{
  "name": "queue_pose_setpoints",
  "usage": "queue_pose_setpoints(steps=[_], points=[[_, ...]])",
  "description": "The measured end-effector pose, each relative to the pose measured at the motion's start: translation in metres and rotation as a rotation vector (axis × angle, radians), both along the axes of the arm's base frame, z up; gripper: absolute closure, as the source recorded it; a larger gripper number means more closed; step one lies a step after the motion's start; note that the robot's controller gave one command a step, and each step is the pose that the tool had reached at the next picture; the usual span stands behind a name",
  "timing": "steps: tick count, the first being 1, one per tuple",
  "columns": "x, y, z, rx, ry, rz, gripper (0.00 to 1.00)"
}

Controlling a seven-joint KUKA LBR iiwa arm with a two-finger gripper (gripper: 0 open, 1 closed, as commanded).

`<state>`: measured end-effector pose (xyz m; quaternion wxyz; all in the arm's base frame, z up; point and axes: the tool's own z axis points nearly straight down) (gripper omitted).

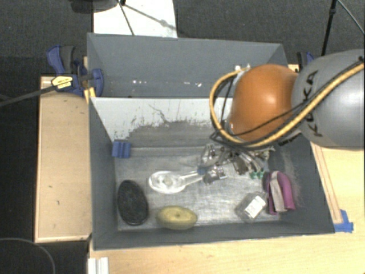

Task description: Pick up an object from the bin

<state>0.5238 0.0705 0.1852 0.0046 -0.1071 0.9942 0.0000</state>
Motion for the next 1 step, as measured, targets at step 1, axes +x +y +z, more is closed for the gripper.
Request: queue_pose_setpoints(steps=[1], points=[[0.0133,-0.0159,0.0627,0.0,-0.001,0.004,1.0]])
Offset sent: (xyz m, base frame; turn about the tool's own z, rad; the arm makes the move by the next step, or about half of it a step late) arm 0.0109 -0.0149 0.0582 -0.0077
